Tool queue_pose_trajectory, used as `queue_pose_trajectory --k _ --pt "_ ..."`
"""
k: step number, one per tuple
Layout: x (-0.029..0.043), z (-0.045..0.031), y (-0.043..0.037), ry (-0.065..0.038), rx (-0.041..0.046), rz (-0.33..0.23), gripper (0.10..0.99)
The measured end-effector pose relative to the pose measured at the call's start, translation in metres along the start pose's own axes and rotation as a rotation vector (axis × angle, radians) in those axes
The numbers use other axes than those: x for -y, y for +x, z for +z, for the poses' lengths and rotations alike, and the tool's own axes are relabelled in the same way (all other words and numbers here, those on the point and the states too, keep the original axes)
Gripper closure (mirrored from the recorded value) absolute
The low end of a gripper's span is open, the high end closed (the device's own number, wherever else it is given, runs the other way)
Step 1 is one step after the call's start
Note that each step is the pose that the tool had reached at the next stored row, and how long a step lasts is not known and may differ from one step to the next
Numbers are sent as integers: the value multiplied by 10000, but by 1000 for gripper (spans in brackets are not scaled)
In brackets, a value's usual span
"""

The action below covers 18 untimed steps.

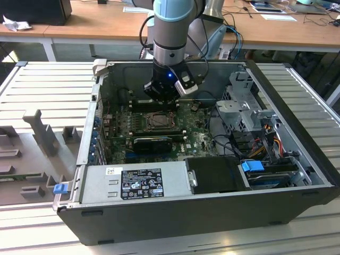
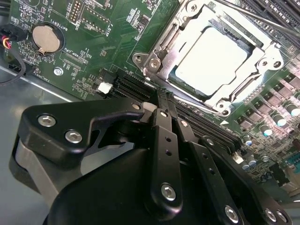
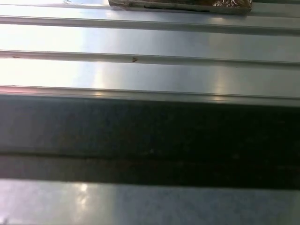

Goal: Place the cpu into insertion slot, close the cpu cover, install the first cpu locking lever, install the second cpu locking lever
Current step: 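Install the first cpu locking lever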

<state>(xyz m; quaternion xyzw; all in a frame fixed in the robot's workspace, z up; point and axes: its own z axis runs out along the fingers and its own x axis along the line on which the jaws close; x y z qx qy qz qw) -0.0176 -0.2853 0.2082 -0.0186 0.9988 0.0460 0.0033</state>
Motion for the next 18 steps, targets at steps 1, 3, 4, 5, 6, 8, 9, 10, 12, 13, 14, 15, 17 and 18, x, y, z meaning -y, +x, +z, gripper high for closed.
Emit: queue_pose_trajectory --k 1,3,4,5,6,8,9,10,12,13,14,15,17,18 --pt "0 3 0 -1 0 0 980" --pt "1 13 0 0 1 0 980" --pt "2 24 0 2 0 0 980" --pt "3 31 0 3 0 0 980" --pt "4 38 0 5 -2 0 980" --pt "5 45 1 9 -4 0 980" --pt "7 48 2 9 -3 1 980" --pt "8 50 2 9 -2 3 980" --pt "15 51 0 10 -1 -2 980" --pt "23 49 1 22 1 -1 980" --pt "27 49 1 16 1 -1 980" --pt "33 50 1 13 0 1 980" --pt "38 51 1 13 2 2 980" --pt "40 53 1 15 1 2 980"
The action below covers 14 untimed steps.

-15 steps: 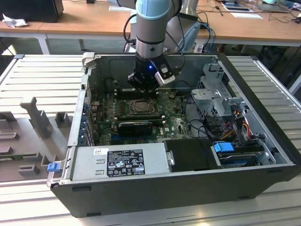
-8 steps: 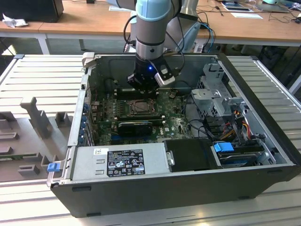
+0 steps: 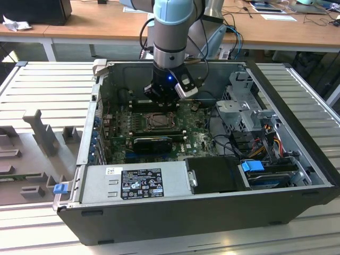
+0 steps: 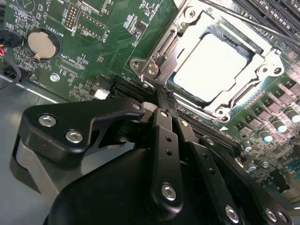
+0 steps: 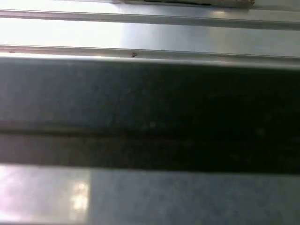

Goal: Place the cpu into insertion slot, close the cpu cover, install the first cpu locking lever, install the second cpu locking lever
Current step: 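Install the first cpu locking lever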

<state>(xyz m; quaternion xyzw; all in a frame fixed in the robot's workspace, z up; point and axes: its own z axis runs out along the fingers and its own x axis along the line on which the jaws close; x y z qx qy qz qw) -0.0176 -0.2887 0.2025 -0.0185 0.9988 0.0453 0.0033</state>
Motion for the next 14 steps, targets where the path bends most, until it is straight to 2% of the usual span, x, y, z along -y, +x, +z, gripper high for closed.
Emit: queue_pose_trajectory --k 5,10,13,14 --pt "4 6 1 3 -3 0 980" --pt "4 9 1 -107 2 0 980" --pt "3 4 1 -113 4 1 980" --pt "1 -20 0 -107 3 1 980"
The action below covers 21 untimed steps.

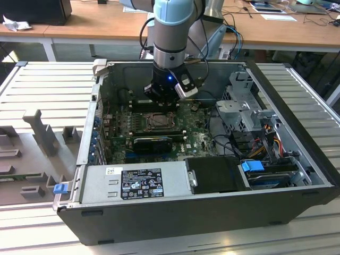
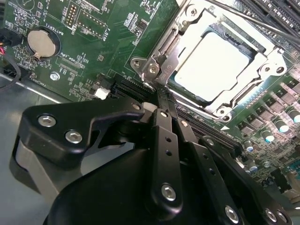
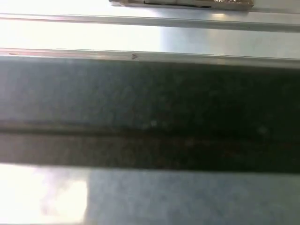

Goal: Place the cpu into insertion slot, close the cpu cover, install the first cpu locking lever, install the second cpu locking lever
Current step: 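Install the first cpu locking lever, then install the second cpu locking lever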

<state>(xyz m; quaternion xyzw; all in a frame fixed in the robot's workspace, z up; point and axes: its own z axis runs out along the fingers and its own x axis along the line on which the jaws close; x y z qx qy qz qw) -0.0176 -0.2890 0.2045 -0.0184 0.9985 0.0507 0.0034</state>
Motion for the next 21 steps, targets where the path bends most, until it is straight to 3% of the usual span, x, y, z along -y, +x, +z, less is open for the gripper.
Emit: queue_pose_trajectory --k 4,21 --pt "-13 -126 -1 40 -2 -1 980" --pt "98 -143 3 42 -2 0 980"
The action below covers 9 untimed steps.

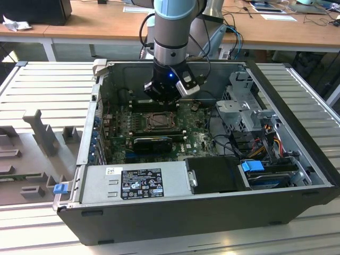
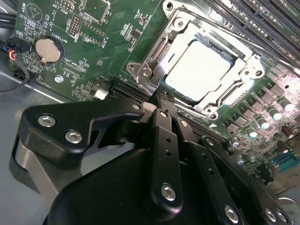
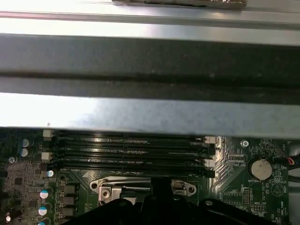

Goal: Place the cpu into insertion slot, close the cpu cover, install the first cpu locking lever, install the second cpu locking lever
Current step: 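Install the second cpu locking lever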

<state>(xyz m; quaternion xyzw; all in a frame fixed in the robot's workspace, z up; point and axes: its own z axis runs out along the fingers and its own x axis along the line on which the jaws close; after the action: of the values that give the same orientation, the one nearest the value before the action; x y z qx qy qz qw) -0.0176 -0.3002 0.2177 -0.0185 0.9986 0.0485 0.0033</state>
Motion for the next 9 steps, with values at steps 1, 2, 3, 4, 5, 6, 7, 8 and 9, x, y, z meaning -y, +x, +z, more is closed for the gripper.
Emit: queue_pose_trajectory --k 1,2,3,4,5,6,7,8,9 --pt "6 0 0 0 0 0 980" --pt "16 -2 1 0 0 0 980" --pt "25 -2 1 0 0 0 980" --pt "40 -4 1 -1 0 -1 980" --pt "85 -8 3 0 0 0 980" --pt "109 -11 4 0 0 0 980" --pt "123 -12 5 0 0 0 980" --pt "139 -13 5 -1 0 0 980" --pt "148 -14 5 -1 1 0 980"
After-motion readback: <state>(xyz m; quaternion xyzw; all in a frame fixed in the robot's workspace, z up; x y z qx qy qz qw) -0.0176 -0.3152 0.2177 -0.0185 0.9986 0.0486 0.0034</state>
